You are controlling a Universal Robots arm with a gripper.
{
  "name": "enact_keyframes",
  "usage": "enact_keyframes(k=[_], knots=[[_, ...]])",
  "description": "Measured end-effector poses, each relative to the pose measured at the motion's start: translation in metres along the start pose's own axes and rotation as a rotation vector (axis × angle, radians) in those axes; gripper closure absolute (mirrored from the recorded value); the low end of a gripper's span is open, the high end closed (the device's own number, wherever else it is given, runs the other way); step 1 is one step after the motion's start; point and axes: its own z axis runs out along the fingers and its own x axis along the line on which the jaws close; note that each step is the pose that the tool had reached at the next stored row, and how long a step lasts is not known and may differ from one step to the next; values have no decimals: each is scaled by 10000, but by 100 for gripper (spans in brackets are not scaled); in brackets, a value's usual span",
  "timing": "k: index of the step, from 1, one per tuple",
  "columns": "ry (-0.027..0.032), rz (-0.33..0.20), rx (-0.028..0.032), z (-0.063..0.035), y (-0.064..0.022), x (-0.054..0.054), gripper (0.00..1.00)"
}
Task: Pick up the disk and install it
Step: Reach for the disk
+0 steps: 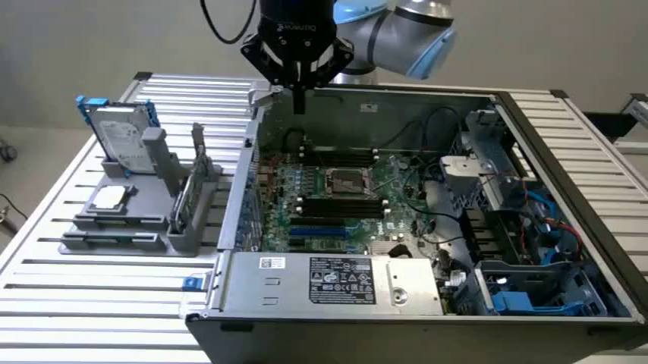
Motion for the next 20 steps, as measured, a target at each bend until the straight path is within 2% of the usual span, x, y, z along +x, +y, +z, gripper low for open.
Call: enact_keyframes(k=[9, 12, 16, 17, 20], knots=[[8, 0, 4, 1, 0, 1, 89], [111, 4, 13, -1, -4, 62, 89], [360, 17, 29, 2, -10, 177, 89], [407, 19, 35, 2, -6, 213, 89], [479, 24, 80, 3, 21, 337, 89]])
